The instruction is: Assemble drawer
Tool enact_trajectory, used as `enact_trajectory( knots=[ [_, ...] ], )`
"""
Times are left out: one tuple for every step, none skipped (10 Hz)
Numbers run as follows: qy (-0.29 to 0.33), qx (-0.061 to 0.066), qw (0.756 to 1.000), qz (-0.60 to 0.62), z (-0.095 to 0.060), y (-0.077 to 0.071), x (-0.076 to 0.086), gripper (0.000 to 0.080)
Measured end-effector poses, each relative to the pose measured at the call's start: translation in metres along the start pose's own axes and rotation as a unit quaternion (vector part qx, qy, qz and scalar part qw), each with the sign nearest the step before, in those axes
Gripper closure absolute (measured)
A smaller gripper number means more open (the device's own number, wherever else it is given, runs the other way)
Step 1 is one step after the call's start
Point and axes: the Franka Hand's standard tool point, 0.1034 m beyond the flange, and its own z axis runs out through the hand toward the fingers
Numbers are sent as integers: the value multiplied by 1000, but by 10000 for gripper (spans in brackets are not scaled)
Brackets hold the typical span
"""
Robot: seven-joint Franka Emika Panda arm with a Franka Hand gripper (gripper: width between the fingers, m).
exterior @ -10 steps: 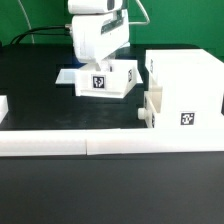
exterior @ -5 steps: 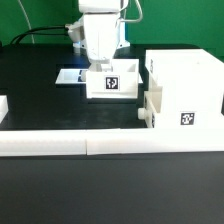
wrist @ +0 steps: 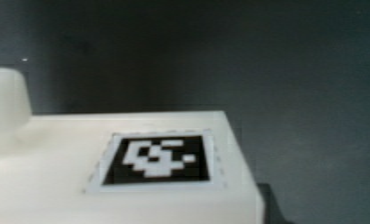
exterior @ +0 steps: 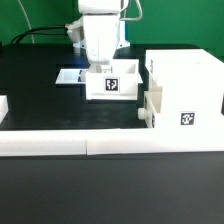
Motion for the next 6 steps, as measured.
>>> enact_trajectory(
  knots=[
    [0, 0, 1000, 0, 0, 0, 0, 756],
    [-4, 6, 1000, -7, -1, 3, 0, 756],
    [-4, 6, 1000, -9, -2, 9, 3, 756],
    [-4, 6, 1000, -10, -3, 17, 5, 756],
    [-4, 7, 1000, -10, -4, 22, 6, 756],
    [-4, 8, 1000, -10, -4, 26, 6, 756]
  ],
)
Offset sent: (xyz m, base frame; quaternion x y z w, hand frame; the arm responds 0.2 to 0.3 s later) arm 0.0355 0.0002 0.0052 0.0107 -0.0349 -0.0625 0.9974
